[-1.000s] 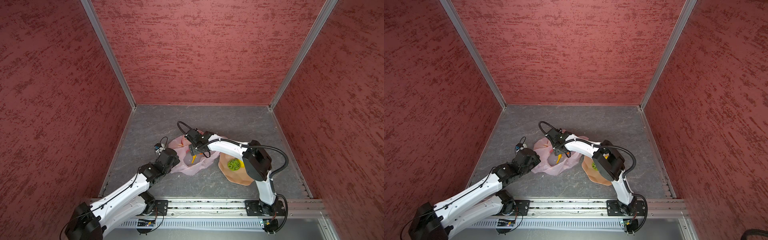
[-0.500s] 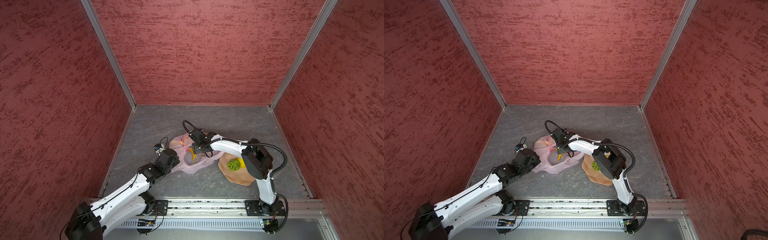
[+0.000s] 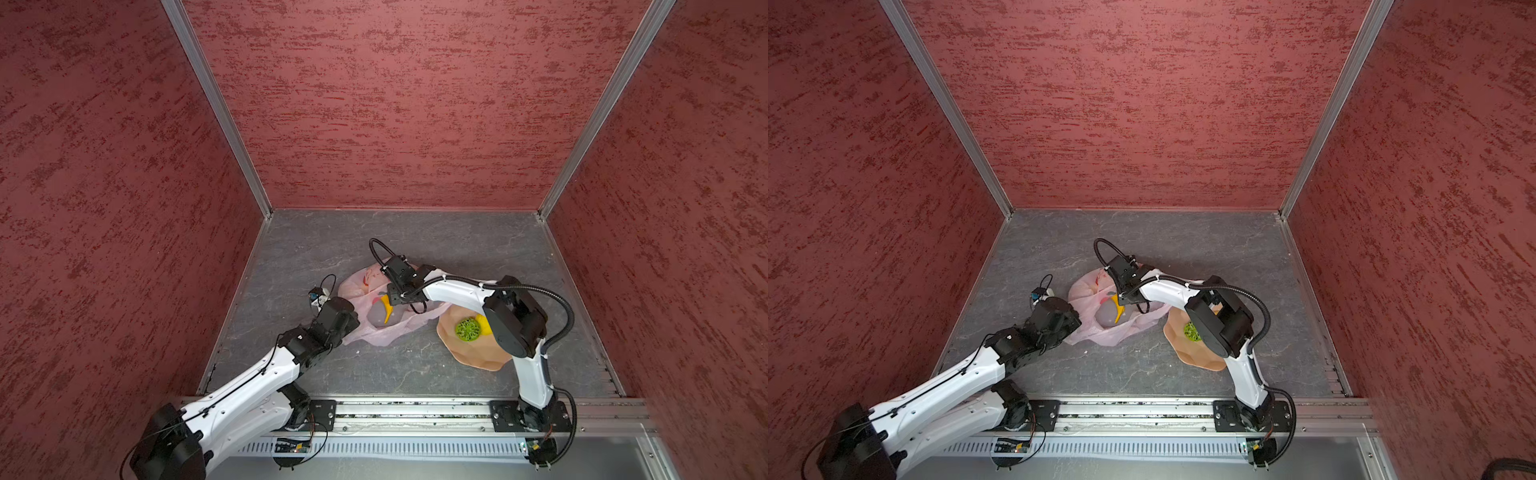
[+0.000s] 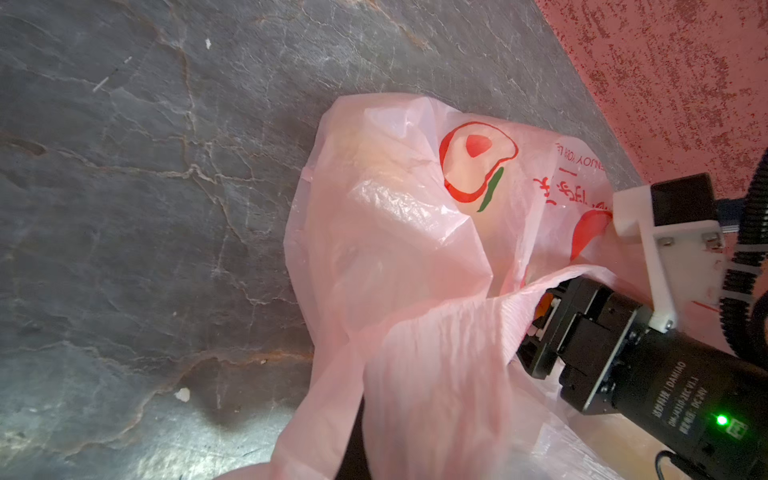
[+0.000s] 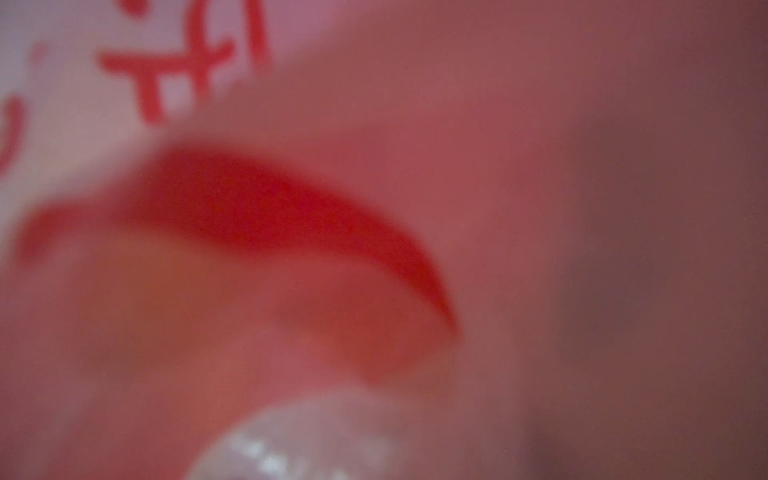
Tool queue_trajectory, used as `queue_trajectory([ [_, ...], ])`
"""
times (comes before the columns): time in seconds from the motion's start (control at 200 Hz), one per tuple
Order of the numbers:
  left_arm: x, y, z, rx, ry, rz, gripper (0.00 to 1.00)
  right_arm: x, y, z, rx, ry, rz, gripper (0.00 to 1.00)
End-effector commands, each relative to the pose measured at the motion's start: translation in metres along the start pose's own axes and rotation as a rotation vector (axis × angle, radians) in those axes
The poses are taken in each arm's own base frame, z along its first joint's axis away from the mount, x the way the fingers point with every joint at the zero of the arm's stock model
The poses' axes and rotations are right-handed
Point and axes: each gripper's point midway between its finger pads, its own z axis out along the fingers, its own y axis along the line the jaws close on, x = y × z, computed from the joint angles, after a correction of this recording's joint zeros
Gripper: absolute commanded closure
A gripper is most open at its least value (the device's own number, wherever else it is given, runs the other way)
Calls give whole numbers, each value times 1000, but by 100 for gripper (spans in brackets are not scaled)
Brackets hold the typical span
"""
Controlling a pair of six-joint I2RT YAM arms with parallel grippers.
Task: Take the fake fruits out of the plastic bag
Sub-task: 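Push the right gripper down into the bag and close on the orange, then lift the orange out of the bag with the right gripper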
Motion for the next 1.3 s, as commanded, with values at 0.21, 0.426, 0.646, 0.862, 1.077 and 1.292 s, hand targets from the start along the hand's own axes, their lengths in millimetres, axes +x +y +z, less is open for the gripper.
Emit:
queue_trajectory([
  [0.21, -6, -4, 2, -18, -20, 17, 100, 0, 3, -23, -62, 6, -26, 53],
  [0.426, -11, -9, 2, -13, -36, 25, 100, 9, 12, -40, -105, 25, -76, 55],
  [0.646, -21, -18, -2, 0, -66, 46, 100, 16, 26, -54, -146, 31, -111, 56],
  [0.862, -28, -25, -4, 14, -86, 50, 100, 17, 40, -68, -186, 25, -138, 57],
  [1.077, -39, -35, -7, 32, -116, 55, 100, 19, 51, -83, -213, 24, -186, 58],
  [1.292, -46, -43, -9, 52, -131, 53, 100, 18, 60, -96, -233, 16, -224, 58],
])
